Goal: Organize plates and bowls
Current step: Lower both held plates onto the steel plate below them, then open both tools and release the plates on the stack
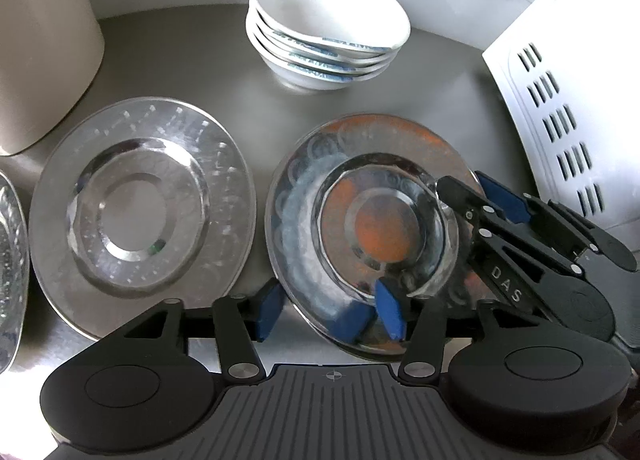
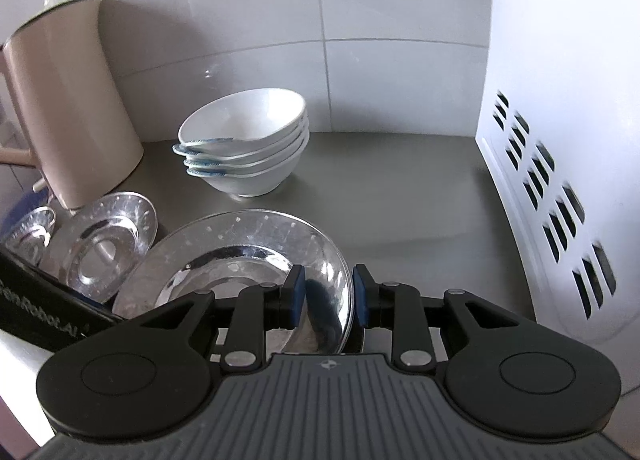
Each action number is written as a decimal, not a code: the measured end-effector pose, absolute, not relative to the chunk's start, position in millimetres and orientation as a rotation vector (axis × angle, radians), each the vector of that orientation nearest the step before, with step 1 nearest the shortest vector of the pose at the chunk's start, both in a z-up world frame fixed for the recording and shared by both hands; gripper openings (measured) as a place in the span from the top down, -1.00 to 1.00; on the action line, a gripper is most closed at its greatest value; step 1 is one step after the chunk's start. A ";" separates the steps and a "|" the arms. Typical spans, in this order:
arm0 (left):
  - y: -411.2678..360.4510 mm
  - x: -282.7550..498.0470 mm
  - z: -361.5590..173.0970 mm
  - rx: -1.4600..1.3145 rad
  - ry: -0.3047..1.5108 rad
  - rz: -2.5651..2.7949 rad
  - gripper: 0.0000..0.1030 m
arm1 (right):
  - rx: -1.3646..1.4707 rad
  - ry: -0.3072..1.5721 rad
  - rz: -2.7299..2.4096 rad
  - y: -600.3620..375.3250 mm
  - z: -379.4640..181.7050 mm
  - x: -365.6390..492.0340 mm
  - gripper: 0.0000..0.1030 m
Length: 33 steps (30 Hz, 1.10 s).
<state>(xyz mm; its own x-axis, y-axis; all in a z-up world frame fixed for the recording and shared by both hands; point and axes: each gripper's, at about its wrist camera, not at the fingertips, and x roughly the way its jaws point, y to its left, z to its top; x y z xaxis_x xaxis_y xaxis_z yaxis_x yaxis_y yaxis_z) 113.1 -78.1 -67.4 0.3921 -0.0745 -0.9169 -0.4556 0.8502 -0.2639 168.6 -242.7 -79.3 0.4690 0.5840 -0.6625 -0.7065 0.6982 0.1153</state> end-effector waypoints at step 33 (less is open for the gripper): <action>-72.3 51.3 -35.9 -0.476 1.075 0.359 -1.00 | -0.203 0.689 0.802 -247.9 -62.4 144.7 -0.42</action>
